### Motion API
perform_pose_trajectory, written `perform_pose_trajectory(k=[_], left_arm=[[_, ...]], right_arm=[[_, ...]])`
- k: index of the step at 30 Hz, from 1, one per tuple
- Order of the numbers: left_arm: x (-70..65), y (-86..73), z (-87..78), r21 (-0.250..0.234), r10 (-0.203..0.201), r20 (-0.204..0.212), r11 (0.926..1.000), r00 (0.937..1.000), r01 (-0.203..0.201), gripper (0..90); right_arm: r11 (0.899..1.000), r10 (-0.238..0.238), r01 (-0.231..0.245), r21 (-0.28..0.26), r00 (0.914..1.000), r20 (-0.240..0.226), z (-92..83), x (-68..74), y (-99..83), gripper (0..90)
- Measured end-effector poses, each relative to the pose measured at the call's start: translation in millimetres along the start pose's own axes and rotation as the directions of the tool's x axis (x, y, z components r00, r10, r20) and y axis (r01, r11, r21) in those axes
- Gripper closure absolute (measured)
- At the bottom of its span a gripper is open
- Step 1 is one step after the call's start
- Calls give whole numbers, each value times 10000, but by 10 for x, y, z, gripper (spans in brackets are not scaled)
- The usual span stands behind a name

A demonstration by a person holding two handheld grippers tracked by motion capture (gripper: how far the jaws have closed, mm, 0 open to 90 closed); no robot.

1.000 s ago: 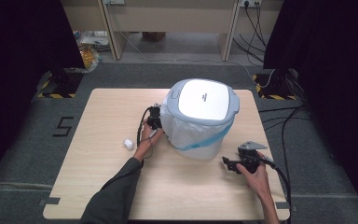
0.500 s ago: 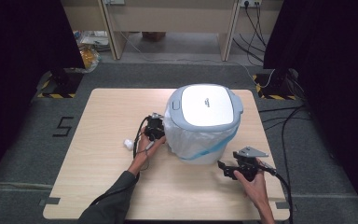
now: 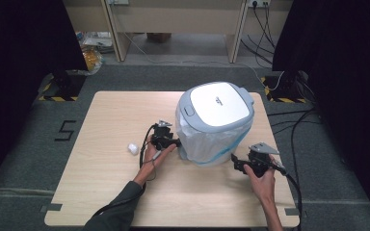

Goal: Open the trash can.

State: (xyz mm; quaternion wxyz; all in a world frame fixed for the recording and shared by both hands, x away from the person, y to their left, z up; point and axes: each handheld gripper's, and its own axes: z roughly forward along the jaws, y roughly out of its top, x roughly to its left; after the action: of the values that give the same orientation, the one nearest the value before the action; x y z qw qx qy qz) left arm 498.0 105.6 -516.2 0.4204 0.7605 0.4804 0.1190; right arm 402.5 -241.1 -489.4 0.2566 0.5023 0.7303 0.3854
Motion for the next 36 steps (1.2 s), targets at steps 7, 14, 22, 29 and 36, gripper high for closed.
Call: perform_pose_trajectory(k=[7,14,22,29,36], left_arm=[[-182,-64,-12,14,44,247,10000,9997,-45,412],[-482,-118,24,242,747,739,9968,9945,-767,319],[-543,-180,-153,-131,989,978,9951,9903,-981,228],[-357,-354,-522,-640,1062,937,9929,9899,-1005,221],[-233,-600,-763,-491,1573,656,9868,9854,-1542,211]], right_arm=[[9972,667,-658,-357,9975,245,230,-283,127,236],[9930,1097,-1077,-480,9930,427,280,-506,238,221],[9968,791,-796,86,9959,439,4,-305,84,191],[9992,-241,281,301,9920,-1240,-242,156,-180,191],[9956,-924,851,-404,9655,-2436,-315,458,-232,167]])
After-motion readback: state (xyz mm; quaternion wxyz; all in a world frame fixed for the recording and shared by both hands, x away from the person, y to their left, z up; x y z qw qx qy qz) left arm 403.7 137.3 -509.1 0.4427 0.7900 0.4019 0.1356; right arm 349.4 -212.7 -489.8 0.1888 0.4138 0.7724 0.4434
